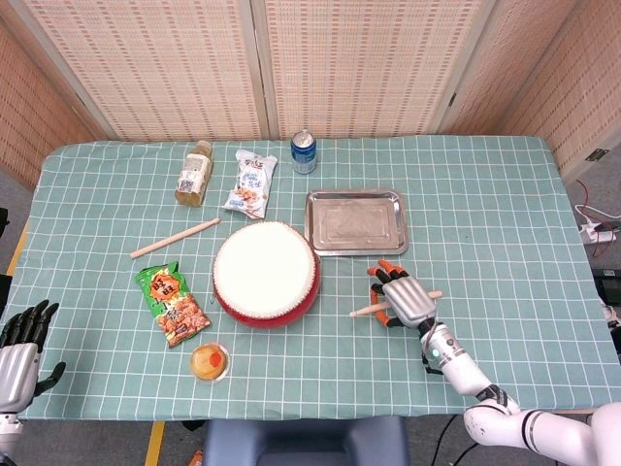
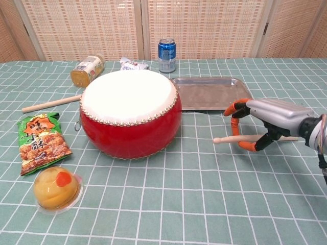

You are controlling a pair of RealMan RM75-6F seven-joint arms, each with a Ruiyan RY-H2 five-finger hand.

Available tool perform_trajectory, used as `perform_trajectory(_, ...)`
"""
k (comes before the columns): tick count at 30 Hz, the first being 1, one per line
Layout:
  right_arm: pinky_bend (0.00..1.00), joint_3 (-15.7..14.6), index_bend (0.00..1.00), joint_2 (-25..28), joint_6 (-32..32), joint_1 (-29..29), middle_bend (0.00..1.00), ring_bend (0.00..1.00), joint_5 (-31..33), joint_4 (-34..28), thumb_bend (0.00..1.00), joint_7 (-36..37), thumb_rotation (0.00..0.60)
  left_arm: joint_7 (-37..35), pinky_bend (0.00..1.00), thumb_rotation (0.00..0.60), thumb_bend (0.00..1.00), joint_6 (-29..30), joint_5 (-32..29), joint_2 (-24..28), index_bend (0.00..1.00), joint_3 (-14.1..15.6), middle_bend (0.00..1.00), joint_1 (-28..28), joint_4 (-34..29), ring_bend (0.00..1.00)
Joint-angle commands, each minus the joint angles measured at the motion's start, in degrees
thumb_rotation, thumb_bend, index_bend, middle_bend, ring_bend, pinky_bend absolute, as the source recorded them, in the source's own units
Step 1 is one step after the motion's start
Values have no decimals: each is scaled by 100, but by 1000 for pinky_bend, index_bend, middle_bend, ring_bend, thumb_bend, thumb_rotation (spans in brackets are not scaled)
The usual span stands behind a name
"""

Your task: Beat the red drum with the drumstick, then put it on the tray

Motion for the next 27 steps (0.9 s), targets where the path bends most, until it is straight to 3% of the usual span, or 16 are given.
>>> perform_trajectory(1,181,179,629,348,374,-168,160,61,-277,-472,419,2027,600,32,32,600,245,-14,39,1,9,10,0,-20,-34,0)
perform_trajectory(7,181,226,629,504,825,-271,169,76,-689,-376,419,4519,600,105,32,600,245,-9,83,38,9,1,0,-47,-124,0)
perform_trajectory(16,181,-5,612,557,795,-155,181,99,-1040,272,420,7822,600,215,32,600,245,-44,75,94,9,5,0,-68,-240,0)
perform_trajectory(22,219,-149,583,295,845,-66,186,106,-1151,1030,420,9345,600,242,32,600,245,-87,57,118,9,15,0,-80,-280,0)
perform_trajectory(27,219,-303,543,62,890,11,186,110,-1274,1623,420,10120,600,246,32,600,245,-117,61,129,9,32,0,-88,-289,0)
